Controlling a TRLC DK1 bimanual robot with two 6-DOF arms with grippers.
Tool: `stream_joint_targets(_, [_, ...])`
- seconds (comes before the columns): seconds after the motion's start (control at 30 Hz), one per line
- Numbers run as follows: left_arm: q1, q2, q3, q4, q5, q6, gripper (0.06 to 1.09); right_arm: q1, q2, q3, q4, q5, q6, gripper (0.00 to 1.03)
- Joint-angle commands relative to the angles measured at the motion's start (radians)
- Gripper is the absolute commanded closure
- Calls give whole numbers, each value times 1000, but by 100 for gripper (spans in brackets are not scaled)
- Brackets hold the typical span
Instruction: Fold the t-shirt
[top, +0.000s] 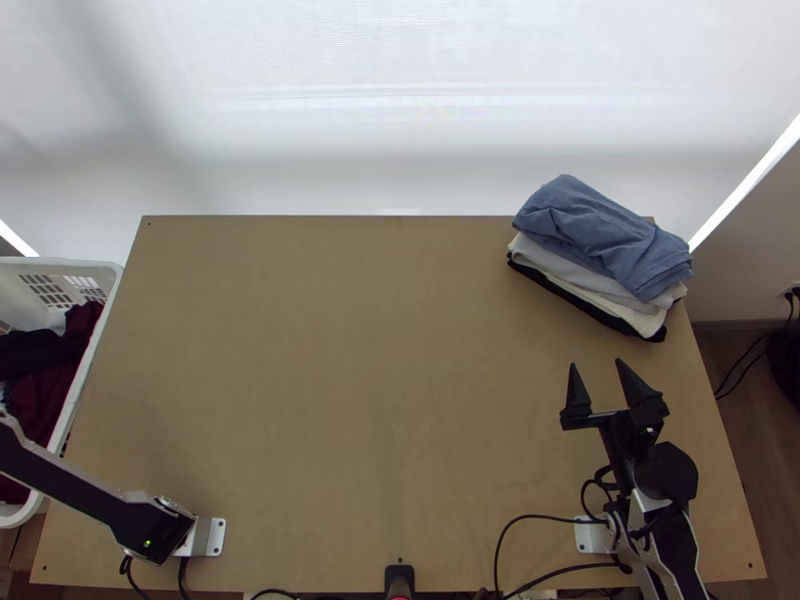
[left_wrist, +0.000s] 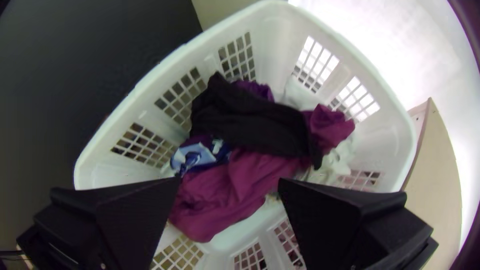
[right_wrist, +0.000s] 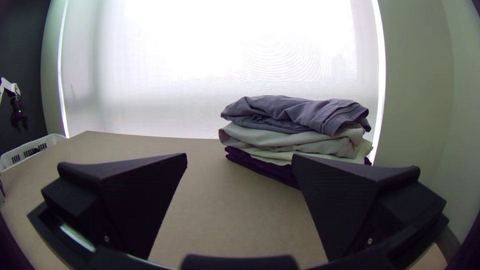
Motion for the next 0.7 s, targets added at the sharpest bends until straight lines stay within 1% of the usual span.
stream_joint_targets(0.0, [24, 75, -25, -46, -10, 46, 12, -2, -9, -13, -3, 0, -7, 5])
stream_joint_targets(0.23, [52, 132, -137, -34, -7, 114, 12, -2, -9, -13, -3, 0, -7, 4])
stream_joint_targets(0.47, [50, 218, -140, -3, -1, 98, 12, -2, -9, -13, -3, 0, -7, 5])
stream_joint_targets(0.67, [39, 288, -110, 57, -4, 89, 12, -2, -9, -13, -3, 0, -7, 5])
